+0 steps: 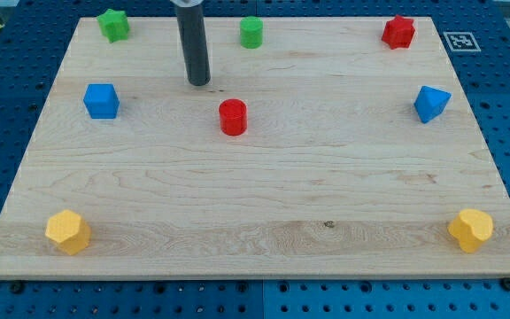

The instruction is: Slide the red circle towards the bottom center

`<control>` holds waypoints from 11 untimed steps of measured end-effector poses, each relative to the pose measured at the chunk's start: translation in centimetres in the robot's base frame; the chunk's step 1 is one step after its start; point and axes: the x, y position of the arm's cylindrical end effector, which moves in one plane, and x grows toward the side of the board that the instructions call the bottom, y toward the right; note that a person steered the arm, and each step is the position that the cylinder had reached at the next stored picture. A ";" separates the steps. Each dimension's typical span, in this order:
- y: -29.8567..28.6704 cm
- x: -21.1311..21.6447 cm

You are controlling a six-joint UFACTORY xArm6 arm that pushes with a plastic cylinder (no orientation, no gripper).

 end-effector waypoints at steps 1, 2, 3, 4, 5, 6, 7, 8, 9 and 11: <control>0.9 0.0; 2.9 1.2; 3.3 3.8; 4.3 5.5; 6.6 6.1; 7.5 6.5; 7.4 7.4; 7.4 8.7; 7.4 10.1; 7.4 12.3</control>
